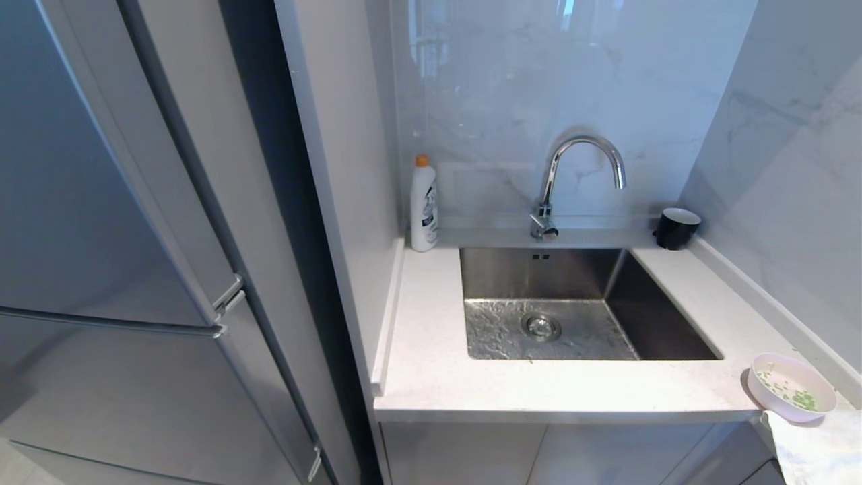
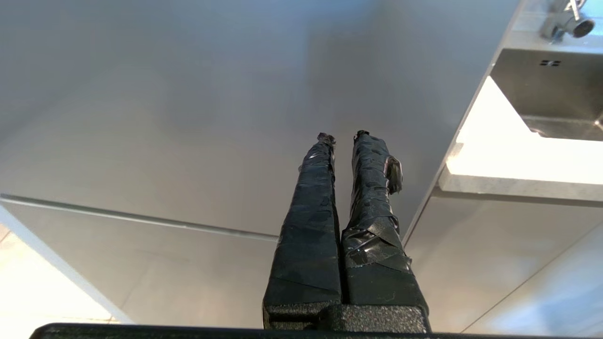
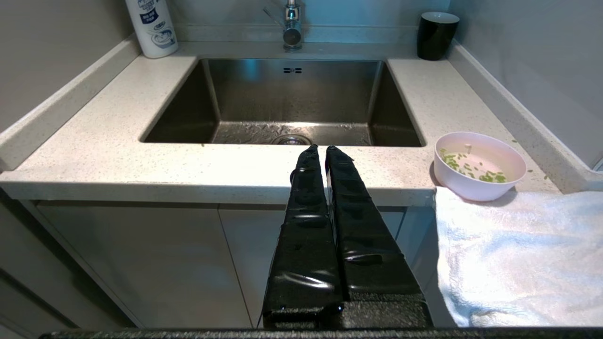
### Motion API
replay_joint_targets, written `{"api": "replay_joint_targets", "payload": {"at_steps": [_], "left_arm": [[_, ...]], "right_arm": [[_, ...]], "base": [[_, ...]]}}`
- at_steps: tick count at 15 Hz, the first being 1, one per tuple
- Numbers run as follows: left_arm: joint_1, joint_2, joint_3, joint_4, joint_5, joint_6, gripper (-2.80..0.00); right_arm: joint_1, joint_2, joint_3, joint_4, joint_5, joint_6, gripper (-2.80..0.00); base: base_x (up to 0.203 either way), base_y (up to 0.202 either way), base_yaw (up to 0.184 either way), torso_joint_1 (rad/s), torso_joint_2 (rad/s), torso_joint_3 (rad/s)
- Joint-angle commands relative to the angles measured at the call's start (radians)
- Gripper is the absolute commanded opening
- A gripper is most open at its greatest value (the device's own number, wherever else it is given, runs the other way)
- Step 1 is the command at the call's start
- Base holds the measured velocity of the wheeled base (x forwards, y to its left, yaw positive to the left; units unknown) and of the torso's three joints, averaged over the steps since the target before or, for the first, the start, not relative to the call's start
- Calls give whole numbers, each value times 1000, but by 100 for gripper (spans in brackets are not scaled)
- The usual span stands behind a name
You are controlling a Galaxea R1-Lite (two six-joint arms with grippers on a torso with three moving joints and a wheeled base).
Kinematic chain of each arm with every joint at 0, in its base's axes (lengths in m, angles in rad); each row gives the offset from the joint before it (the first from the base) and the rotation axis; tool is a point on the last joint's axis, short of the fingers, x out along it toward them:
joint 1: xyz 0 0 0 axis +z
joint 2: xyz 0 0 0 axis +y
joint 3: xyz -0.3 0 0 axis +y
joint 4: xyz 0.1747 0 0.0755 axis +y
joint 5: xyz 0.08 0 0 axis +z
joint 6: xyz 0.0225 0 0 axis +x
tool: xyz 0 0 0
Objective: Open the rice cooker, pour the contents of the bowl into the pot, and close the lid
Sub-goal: Pick up the bowl on the table
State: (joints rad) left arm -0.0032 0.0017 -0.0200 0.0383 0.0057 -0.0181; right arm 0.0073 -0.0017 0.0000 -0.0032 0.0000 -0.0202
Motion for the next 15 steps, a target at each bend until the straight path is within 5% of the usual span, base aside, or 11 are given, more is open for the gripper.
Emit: {"api": "replay_joint_targets", "payload": {"at_steps": [1, 4, 15], "left_arm": [[0, 0, 0, 0, 0, 0, -280], [0, 0, 0, 0, 0, 0, -280], [0, 0, 0, -1, 0, 0, -280]], "right_arm": [[0, 1, 0, 0, 0, 0, -280], [0, 2, 0, -1, 0, 3, -280], [0, 1, 0, -1, 0, 2, -280]], "base": [[0, 0, 0, 0, 0, 0], [2, 3, -41, 0, 2, 1], [2, 8, -176, 3, 5, 4]]}}
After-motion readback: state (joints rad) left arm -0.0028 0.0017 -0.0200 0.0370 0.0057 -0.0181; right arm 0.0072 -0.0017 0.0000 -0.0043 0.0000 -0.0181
